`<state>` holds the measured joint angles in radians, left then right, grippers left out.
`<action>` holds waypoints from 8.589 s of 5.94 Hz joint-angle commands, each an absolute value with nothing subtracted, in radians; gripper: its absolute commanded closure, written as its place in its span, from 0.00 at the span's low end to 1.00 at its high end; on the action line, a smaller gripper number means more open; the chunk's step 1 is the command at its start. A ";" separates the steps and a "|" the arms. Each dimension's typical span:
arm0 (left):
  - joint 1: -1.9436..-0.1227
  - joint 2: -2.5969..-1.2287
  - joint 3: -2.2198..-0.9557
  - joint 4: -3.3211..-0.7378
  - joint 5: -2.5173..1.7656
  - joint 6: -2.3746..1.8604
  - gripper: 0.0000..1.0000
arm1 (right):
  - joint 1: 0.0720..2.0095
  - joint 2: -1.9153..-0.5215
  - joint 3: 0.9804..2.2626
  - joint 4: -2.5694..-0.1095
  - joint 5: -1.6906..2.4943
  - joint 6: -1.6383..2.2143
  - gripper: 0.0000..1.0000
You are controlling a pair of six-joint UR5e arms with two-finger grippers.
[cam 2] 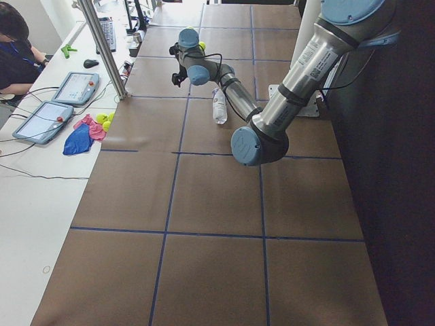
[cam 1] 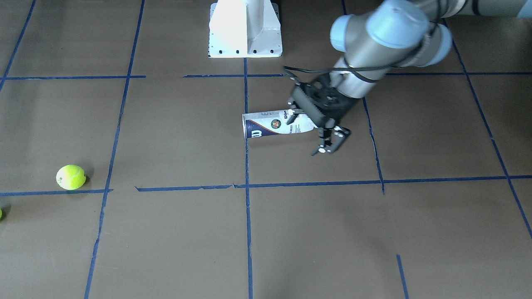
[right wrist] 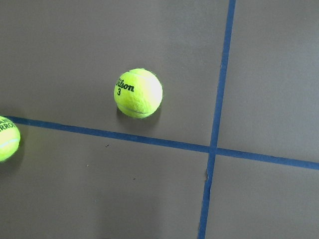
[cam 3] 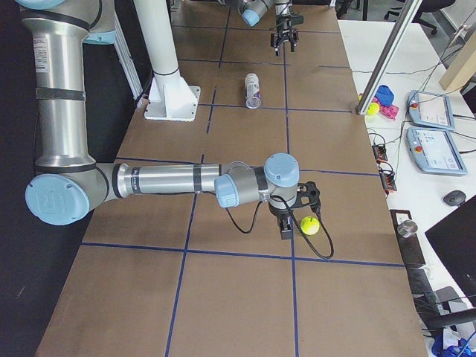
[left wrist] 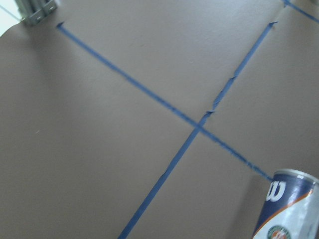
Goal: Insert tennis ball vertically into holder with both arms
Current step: 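Reach the left gripper down and grasp the lying clear tube, then hold the tube with the left gripper near the table, then lift and rotate the tube upright with the left gripper, open end up, then reach the right gripper to the nearer tennis ball and grasp it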
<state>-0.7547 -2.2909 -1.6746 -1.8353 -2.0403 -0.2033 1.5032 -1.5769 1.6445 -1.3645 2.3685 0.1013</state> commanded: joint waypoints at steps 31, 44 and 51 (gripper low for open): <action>-0.478 -2.554 -1.595 -1.441 -1.661 0.147 0.21 | 1.502 -1.577 1.632 -1.367 2.367 0.103 0.00; -0.440 -2.180 -1.286 -3.269 -1.549 -0.316 0.21 | 1.413 -1.476 1.634 -1.379 2.384 0.170 0.01; -0.434 -2.186 -1.276 -3.269 -1.527 -0.319 0.16 | 1.088 -1.223 1.597 -1.465 2.163 0.428 0.00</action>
<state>-0.4341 -2.1825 -1.2773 -3.2685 -1.5400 -0.3180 1.1237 -1.2358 1.6044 -1.4651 2.2062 0.4067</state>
